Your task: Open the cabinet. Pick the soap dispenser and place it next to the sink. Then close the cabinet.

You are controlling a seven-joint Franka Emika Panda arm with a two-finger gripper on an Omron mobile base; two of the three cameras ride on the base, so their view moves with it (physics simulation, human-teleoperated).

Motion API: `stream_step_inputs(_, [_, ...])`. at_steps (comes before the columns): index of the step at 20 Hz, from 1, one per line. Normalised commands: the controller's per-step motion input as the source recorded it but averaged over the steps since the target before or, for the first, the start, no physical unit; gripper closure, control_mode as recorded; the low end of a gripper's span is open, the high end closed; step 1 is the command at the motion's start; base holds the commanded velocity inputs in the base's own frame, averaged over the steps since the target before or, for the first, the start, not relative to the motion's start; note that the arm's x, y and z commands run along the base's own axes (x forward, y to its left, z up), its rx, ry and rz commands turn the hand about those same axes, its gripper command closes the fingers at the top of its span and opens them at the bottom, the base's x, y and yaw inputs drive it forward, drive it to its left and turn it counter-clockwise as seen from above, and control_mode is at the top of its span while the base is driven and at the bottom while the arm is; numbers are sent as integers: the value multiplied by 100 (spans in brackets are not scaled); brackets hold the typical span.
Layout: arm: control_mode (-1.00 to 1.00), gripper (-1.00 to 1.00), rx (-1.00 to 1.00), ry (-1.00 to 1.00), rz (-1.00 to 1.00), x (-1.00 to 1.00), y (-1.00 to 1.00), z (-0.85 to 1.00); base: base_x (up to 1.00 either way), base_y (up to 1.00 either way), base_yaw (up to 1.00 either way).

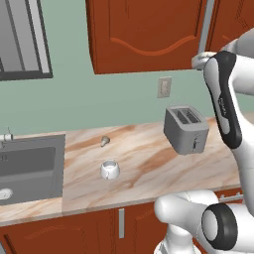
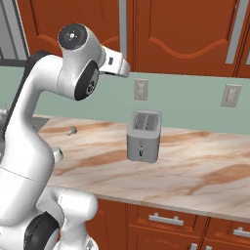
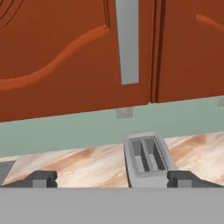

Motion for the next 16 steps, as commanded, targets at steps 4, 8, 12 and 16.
stream_step_inputs(4, [-100, -100, -1, -4, 0, 26, -5, 15, 0, 0, 0])
stream_step_inputs(8, [-100, -100, -1, -8, 0, 27, -13, 14, 0, 0, 0])
stream_step_inputs(12, [-100, -100, 0, -3, 0, 27, -12, 22, 0, 0, 0])
stream_step_inputs(16, [-100, -100, 0, 0, 0, 29, -11, 26, 0, 0, 0])
